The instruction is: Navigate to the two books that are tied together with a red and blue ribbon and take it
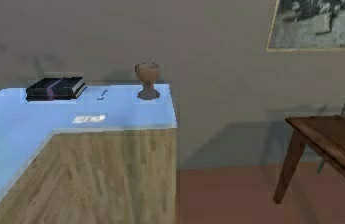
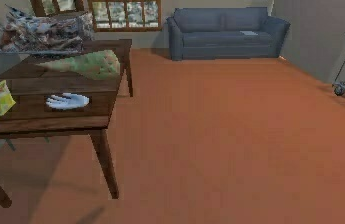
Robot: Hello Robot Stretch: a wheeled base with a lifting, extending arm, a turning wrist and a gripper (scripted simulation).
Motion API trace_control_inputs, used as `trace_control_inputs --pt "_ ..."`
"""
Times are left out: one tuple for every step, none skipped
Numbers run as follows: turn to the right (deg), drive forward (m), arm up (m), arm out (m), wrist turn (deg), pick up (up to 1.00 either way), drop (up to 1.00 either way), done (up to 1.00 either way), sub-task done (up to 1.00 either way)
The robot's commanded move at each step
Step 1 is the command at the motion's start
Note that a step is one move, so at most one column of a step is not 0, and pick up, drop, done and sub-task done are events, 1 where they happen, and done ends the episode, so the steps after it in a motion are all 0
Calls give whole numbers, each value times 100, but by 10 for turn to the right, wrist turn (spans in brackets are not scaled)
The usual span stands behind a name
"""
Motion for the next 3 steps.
trace_control_inputs --pt "0 30 0 0 0 0 0 0 0" --pt "-450 0 0 0 0 0 0 0 0" --pt "-450 0 0 0 0 0 0 0 0"
